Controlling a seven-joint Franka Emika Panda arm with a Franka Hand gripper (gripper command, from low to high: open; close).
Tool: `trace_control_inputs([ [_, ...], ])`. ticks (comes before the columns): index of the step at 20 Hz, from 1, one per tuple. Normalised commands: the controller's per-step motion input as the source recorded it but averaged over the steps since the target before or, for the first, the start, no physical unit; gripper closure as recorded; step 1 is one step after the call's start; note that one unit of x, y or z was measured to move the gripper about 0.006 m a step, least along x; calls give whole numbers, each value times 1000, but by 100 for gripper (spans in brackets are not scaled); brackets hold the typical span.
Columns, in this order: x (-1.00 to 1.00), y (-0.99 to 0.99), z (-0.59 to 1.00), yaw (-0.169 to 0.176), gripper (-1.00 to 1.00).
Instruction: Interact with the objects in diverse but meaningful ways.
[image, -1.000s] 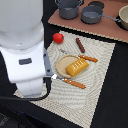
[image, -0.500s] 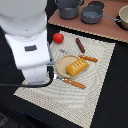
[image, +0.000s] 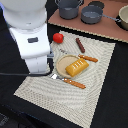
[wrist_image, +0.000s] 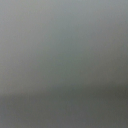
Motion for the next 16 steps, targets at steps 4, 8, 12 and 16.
trace_control_inputs([
  [4, -922, 729, -294, 0, 100],
  [8, -866, 677, -281, 0, 100],
  [12, -521, 376, -276, 0, 100],
  [16, -501, 335, -336, 0, 100],
])
